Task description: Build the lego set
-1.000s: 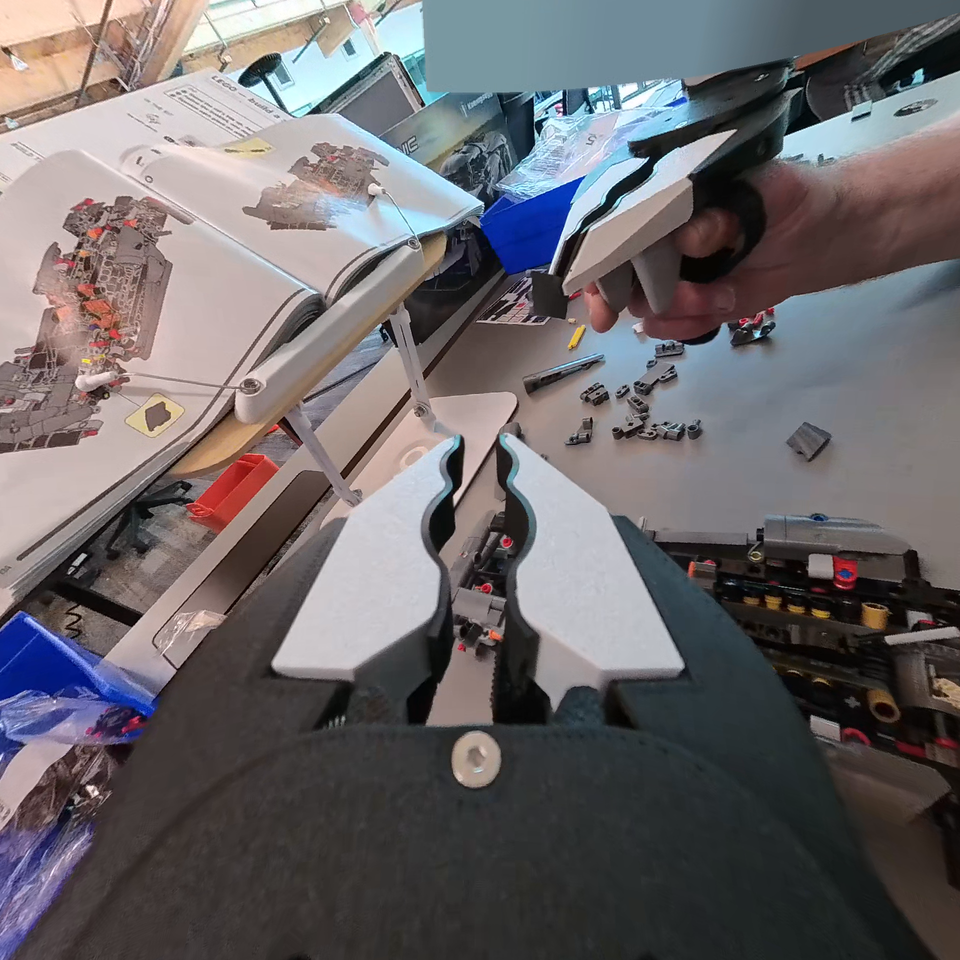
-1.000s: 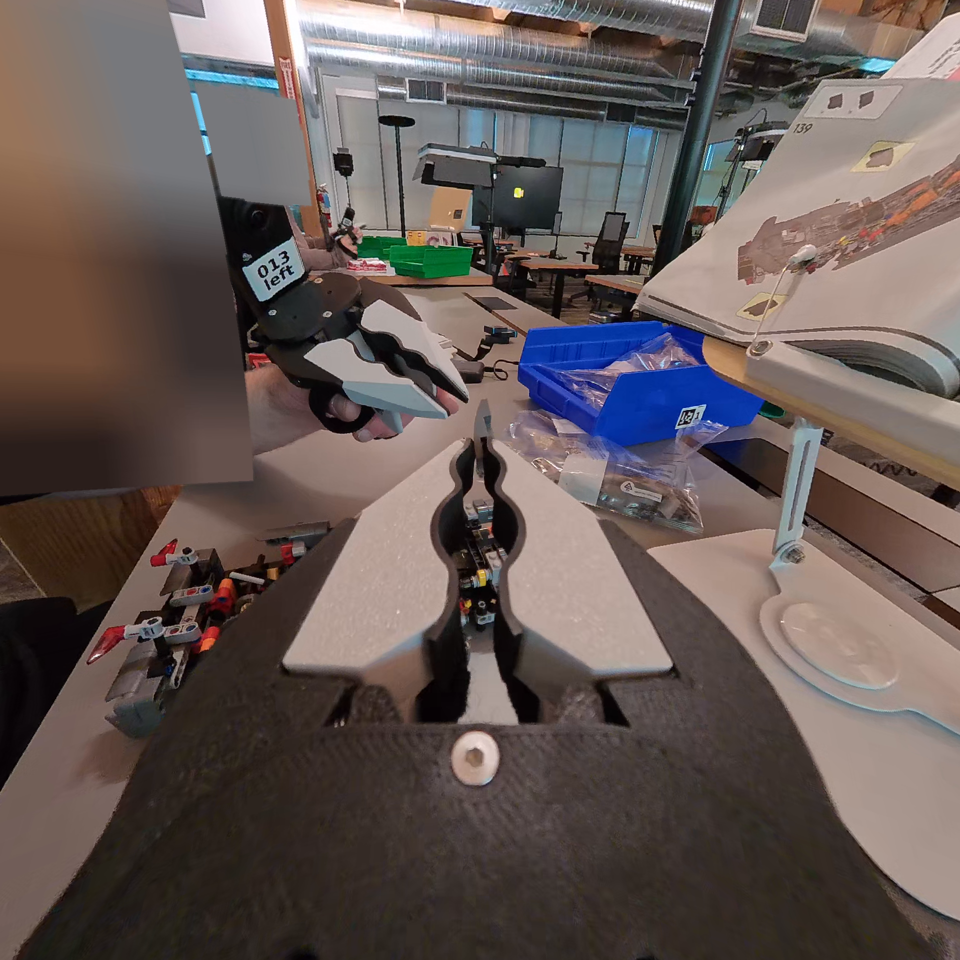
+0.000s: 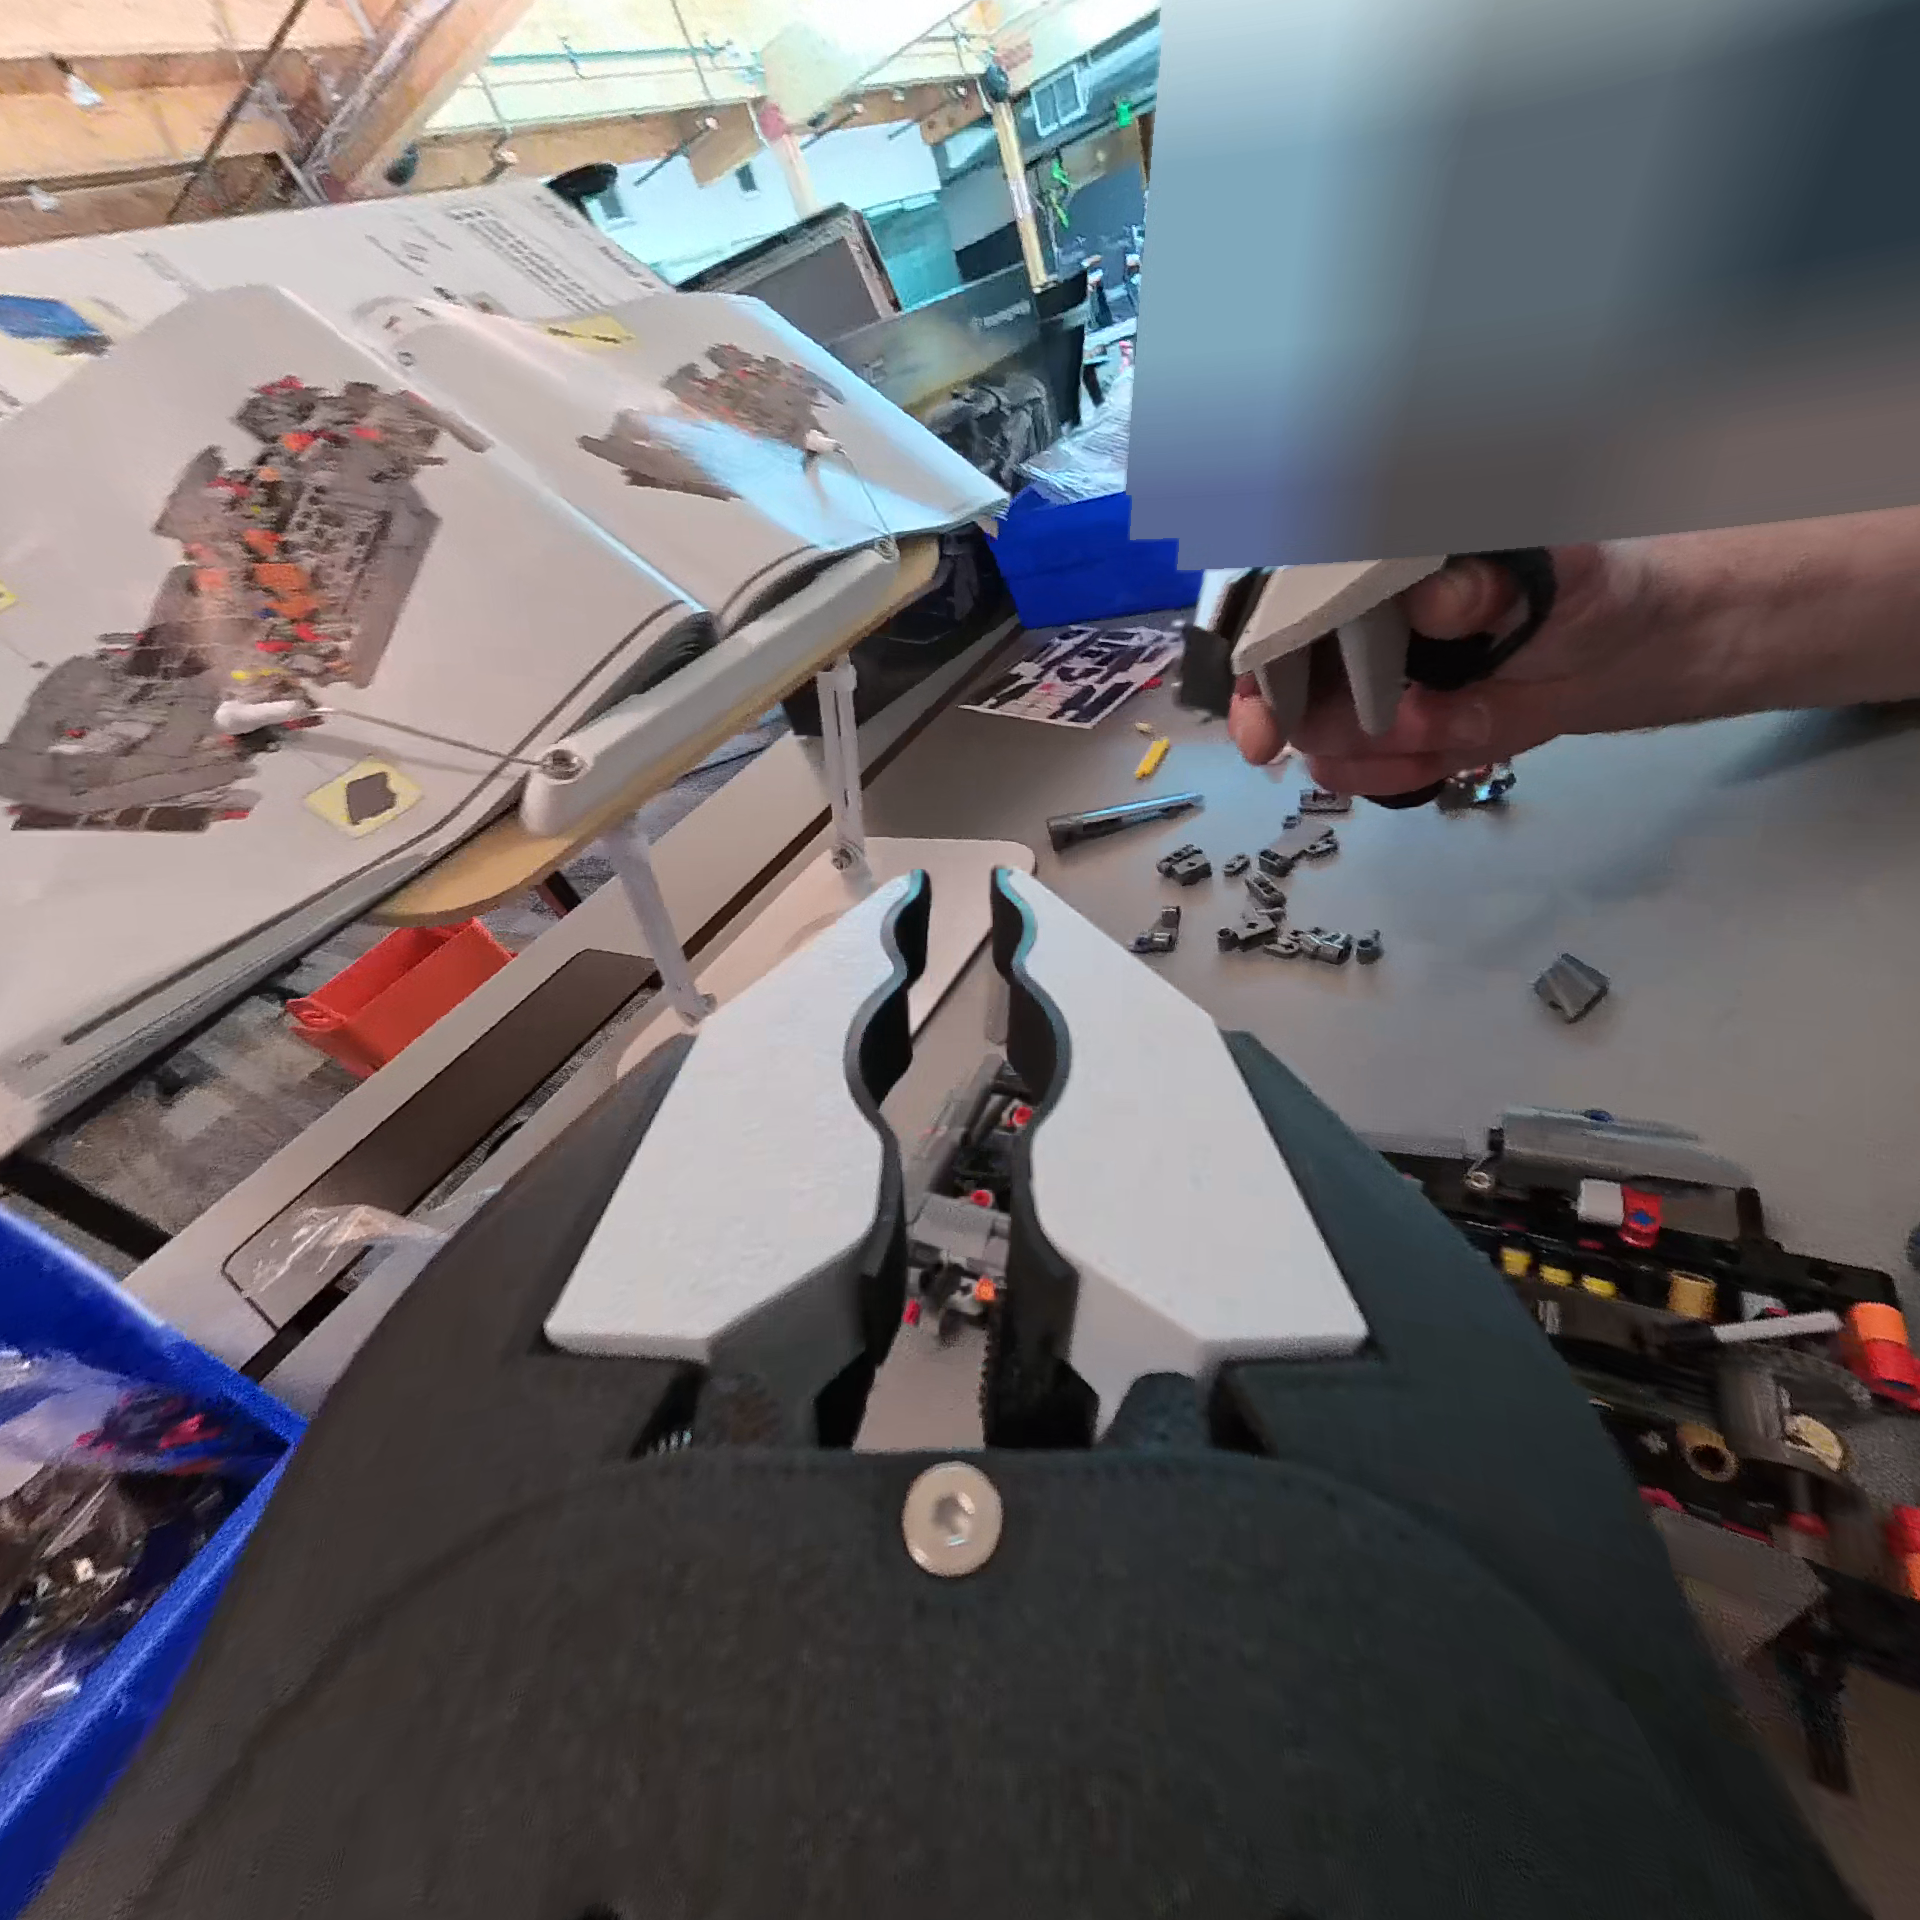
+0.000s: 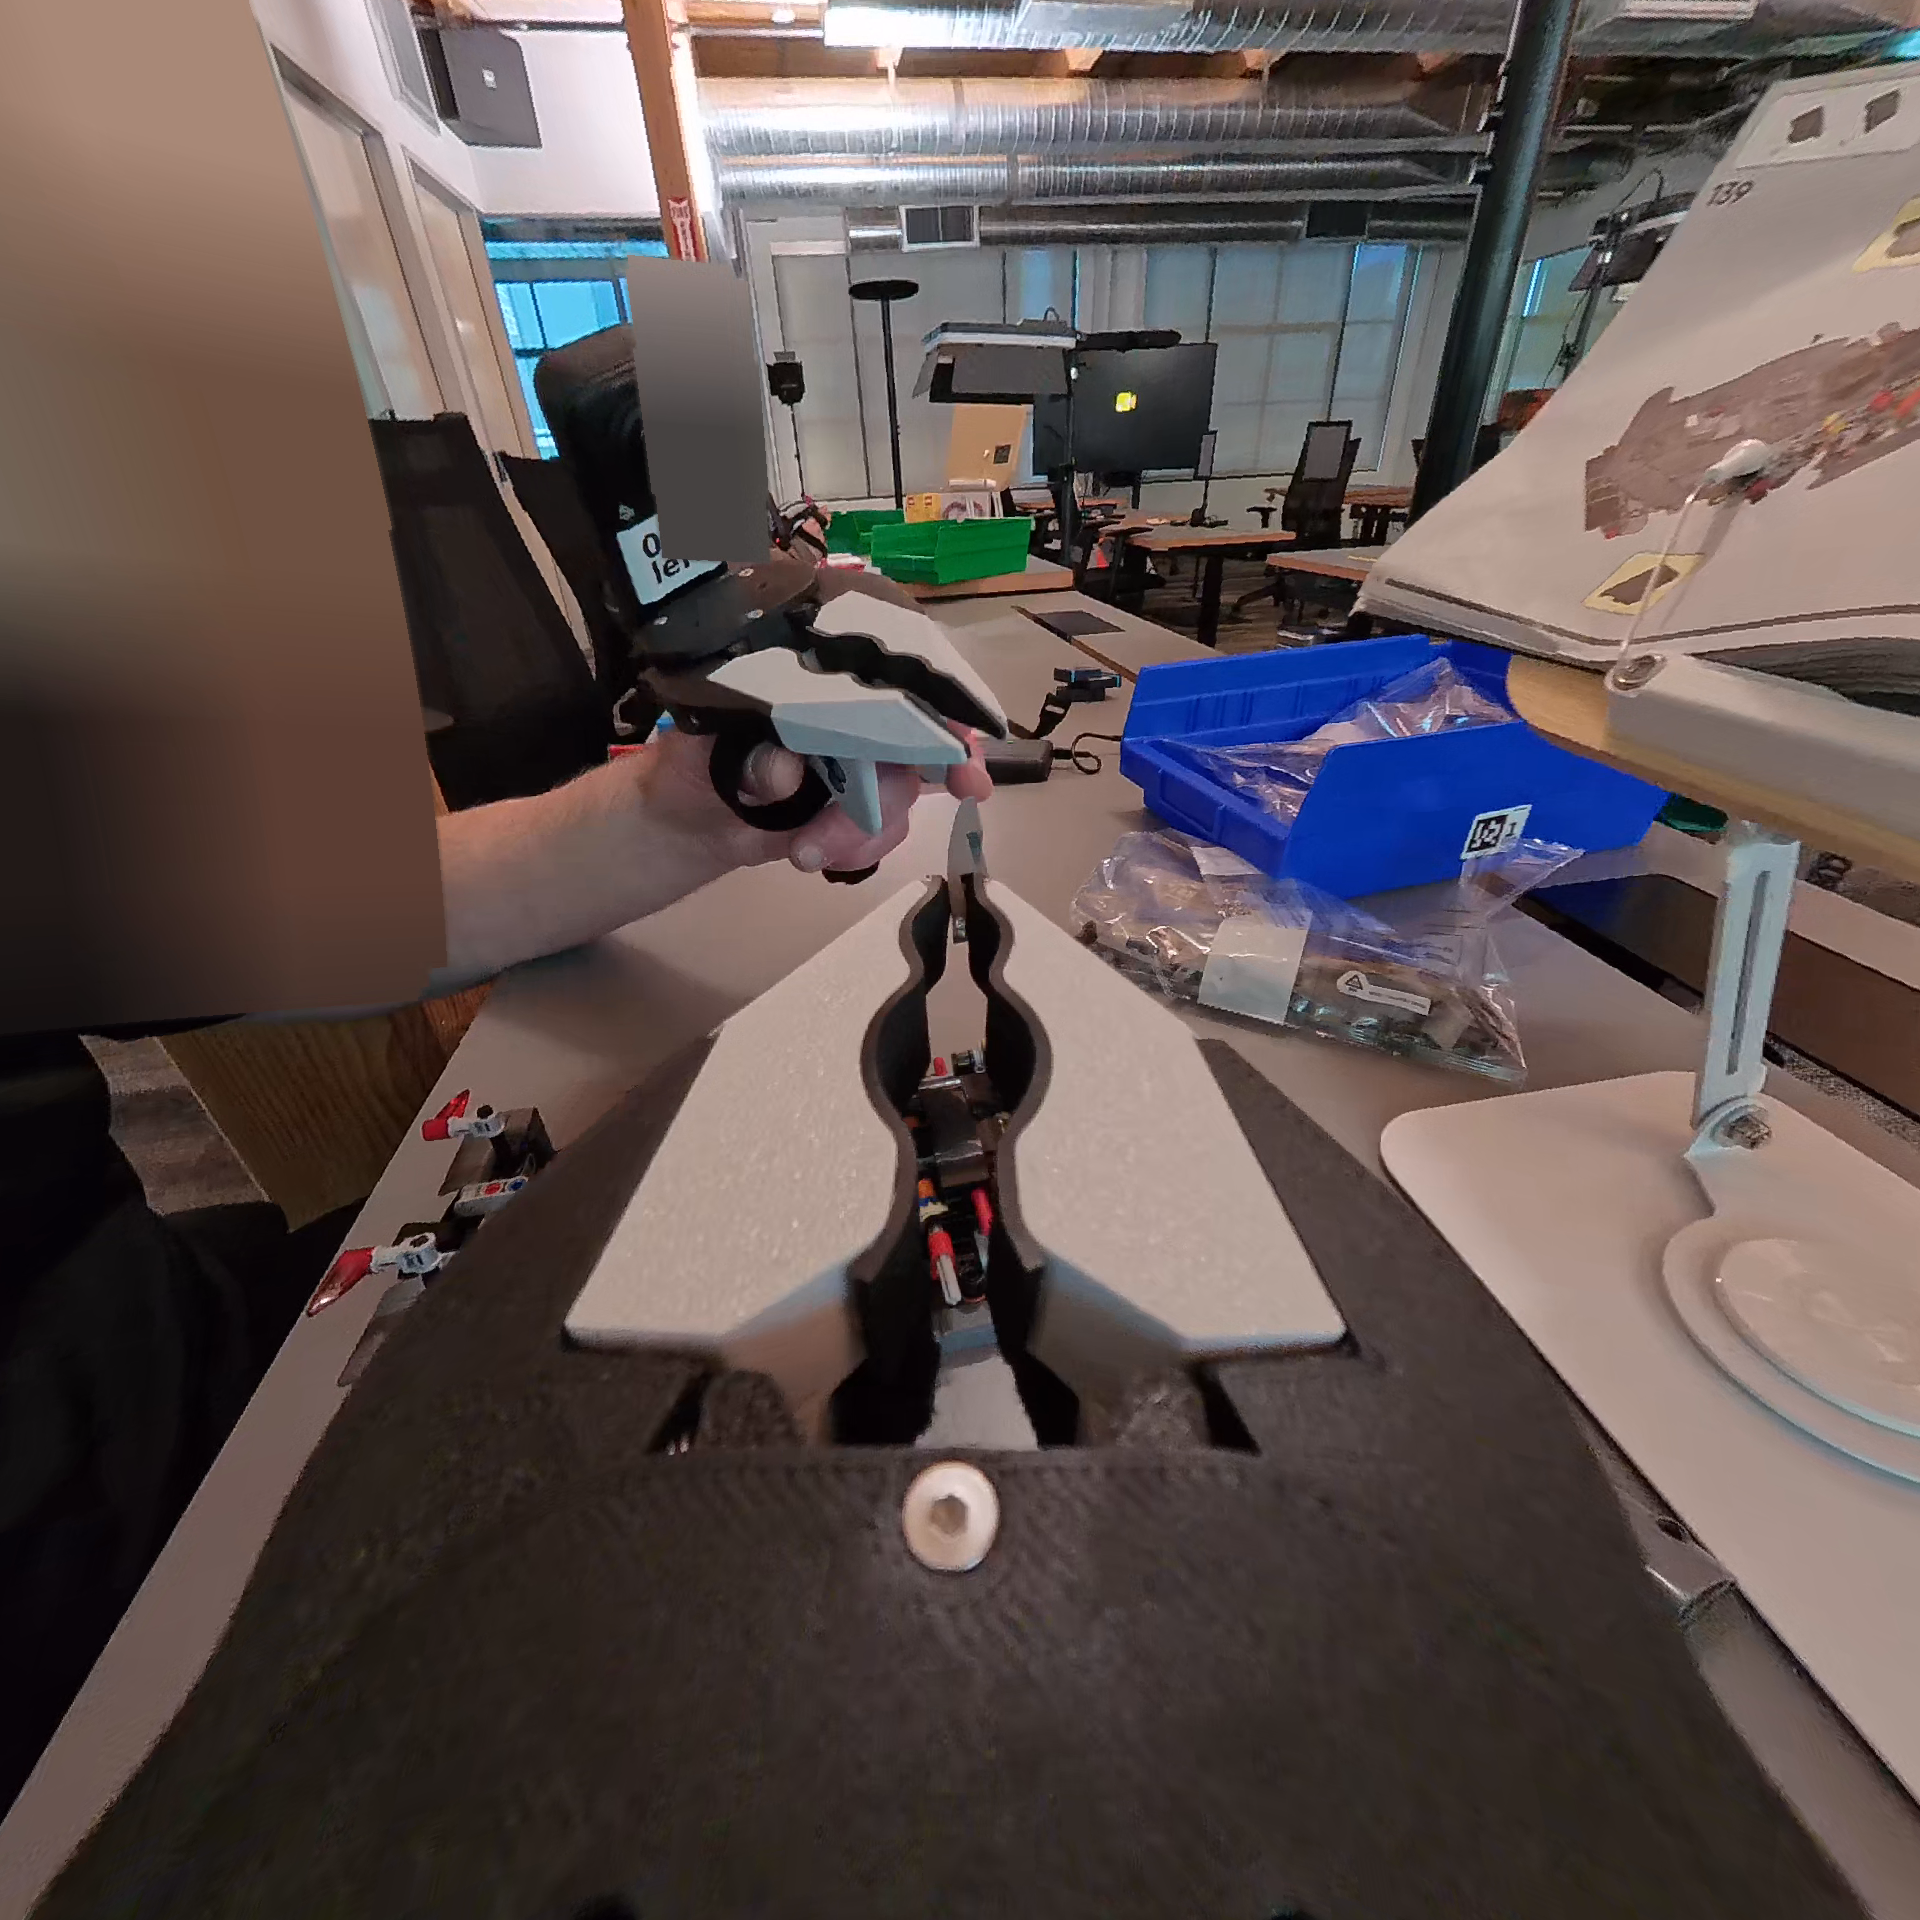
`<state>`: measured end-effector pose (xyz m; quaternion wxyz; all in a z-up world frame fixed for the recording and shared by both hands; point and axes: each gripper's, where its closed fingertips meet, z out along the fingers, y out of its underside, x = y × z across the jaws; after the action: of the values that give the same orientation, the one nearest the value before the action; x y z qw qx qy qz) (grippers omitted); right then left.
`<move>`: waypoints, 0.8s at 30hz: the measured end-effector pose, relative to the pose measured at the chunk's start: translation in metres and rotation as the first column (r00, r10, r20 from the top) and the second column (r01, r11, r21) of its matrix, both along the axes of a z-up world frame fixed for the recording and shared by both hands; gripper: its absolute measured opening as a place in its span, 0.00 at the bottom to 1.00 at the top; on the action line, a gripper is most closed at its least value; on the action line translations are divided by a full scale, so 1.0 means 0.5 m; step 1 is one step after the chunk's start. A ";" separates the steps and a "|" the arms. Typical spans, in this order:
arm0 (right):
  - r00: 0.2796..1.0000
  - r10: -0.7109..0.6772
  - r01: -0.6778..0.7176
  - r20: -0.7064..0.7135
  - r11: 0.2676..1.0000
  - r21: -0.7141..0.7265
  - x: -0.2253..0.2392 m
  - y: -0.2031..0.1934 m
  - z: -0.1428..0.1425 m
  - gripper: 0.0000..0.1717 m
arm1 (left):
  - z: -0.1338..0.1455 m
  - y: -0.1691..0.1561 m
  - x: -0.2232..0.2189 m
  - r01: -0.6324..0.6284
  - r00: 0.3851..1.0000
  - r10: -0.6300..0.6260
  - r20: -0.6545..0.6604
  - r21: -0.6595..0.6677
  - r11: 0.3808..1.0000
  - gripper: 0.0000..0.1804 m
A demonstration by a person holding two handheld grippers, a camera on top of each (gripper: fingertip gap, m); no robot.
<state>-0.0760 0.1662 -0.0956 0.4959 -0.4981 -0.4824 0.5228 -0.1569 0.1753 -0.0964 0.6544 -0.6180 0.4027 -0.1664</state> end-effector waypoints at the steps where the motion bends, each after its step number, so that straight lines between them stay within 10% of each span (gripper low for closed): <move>1: 1.000 -0.002 0.002 -0.004 1.000 -0.007 0.001 0.003 0.000 0.00 | 0.003 0.003 -0.007 -0.004 1.000 0.005 0.016 -0.006 1.000 0.05; 9: 0.998 0.010 -0.010 0.056 1.000 0.012 -0.010 -0.003 -0.023 0.00 | -0.011 -0.002 0.003 0.023 1.000 -0.024 -0.014 -0.022 0.999 0.06; 24: 0.895 -0.082 -0.106 0.438 0.915 0.388 -0.035 -0.055 -0.128 0.00 | -0.135 -0.069 0.120 0.159 0.795 0.005 -0.606 0.217 0.963 0.09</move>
<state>-0.0937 0.1385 -0.1598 0.4607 -0.4886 -0.6830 0.2874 -0.0971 0.1408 -0.1637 0.5597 -0.5315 0.6325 0.0652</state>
